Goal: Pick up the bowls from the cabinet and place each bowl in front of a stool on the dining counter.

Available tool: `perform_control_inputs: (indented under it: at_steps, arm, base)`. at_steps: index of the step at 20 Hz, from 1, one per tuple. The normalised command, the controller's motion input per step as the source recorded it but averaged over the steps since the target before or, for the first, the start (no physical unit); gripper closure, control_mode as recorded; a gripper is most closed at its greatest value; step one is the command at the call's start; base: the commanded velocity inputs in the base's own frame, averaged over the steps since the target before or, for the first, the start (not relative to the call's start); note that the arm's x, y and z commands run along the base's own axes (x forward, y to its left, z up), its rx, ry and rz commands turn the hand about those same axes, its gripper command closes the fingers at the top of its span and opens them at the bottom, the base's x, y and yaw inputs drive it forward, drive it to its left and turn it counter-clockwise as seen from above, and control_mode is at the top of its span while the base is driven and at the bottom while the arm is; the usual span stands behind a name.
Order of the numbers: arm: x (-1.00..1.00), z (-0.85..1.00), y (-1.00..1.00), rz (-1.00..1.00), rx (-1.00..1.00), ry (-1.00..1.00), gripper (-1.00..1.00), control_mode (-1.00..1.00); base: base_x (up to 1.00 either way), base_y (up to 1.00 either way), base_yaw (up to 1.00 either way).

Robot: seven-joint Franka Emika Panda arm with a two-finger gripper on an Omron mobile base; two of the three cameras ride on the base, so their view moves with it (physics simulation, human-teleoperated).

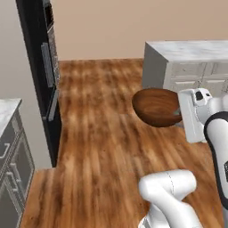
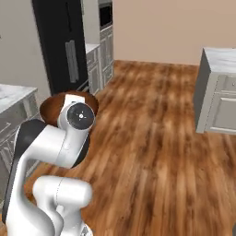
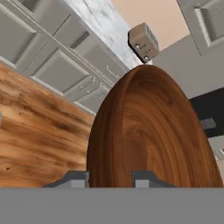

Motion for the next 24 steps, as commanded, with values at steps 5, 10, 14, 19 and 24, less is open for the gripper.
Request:
perform_control_inputs:
  at_steps: [5, 10, 14, 19, 24]
  arm:
    - [0.0, 0.0, 0.0, 0.0, 0.0, 0.0, 1.0, 1.0]
    - [0.0, 0.0, 0.0, 0.0, 0.0, 0.0, 1.0, 1.0]
    - [0.0, 0.0, 0.0, 0.0, 0.0, 0.0, 1.0, 1.0]
    - [0.0, 0.0, 0.0, 0.0, 0.0, 0.0, 1.0, 1.0]
    - [0.0, 0.0, 0.0, 0.0, 0.0, 0.0, 1.0, 1.0]
  base:
    - [0.24, -1.0, -0.69]
    - [0.85, -0.27, -0.39]
    - [0.81, 0.16, -0.09]
    - [0.94, 0.11, 0.01]
    - [1.0, 0.29, 0.07]
